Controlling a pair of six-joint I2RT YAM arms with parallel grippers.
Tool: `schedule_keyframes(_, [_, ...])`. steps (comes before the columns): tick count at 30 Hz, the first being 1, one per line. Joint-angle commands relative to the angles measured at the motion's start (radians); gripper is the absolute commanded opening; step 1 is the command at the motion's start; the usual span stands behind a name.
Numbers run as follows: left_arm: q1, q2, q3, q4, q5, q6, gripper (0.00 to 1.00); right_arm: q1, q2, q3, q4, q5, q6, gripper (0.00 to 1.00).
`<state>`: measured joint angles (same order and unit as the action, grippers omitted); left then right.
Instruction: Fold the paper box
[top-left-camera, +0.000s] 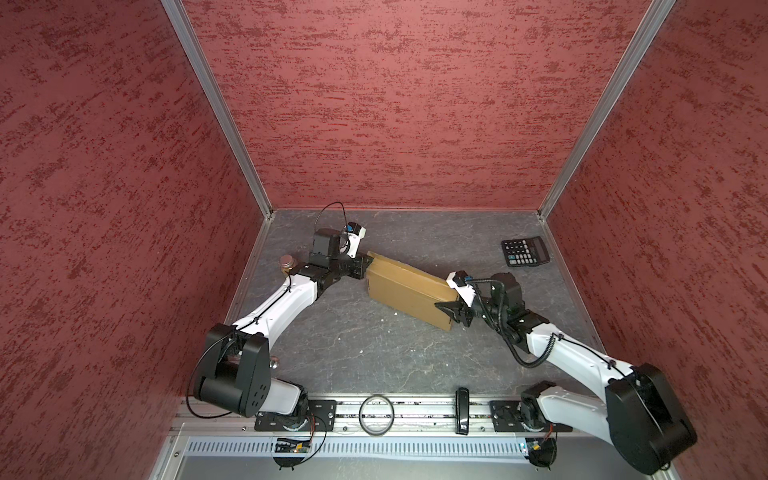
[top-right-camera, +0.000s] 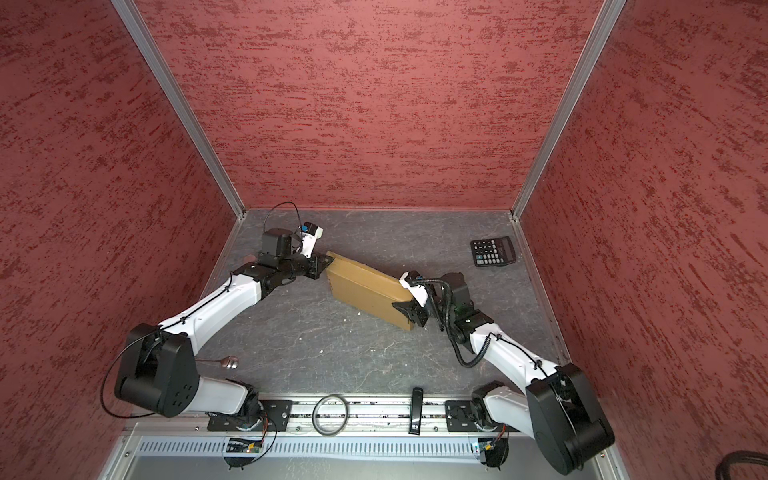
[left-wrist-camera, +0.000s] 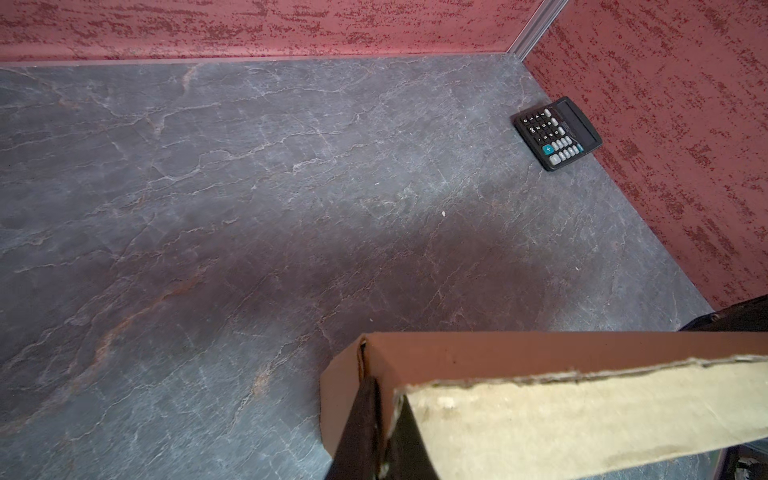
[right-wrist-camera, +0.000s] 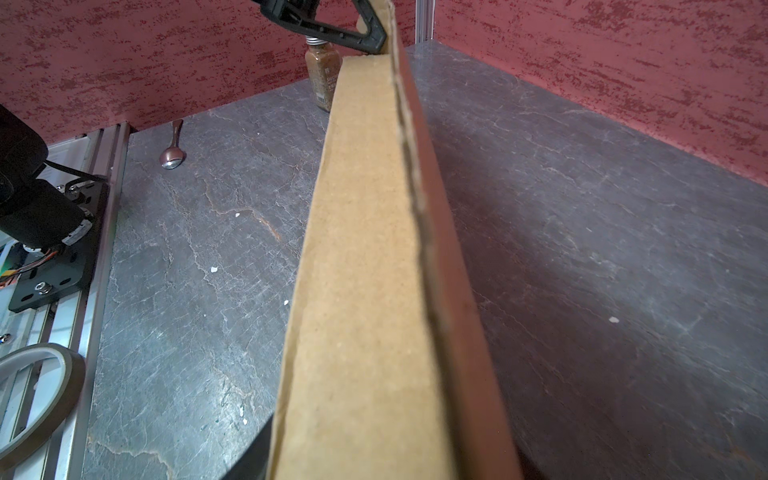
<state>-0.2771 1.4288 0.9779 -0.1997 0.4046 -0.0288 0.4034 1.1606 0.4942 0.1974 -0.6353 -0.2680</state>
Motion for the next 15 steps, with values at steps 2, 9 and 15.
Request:
schedule_keyframes(2, [-0.008,0.006,-0.016,0.01,-0.041,-0.001,0.08,0.006,-0.035,-0.012,0.03,-0.003,0.011,0.47])
schedule_keyframes(9, [-0.014,0.007,-0.015,0.01,-0.062,-0.005,0.05,0.006,-0.045,-0.016,0.022,0.003,0.016,0.52])
schedule_keyframes(15, [-0.027,0.01,-0.021,0.008,-0.09,-0.005,0.04,0.006,-0.051,-0.017,0.019,0.012,0.016,0.58])
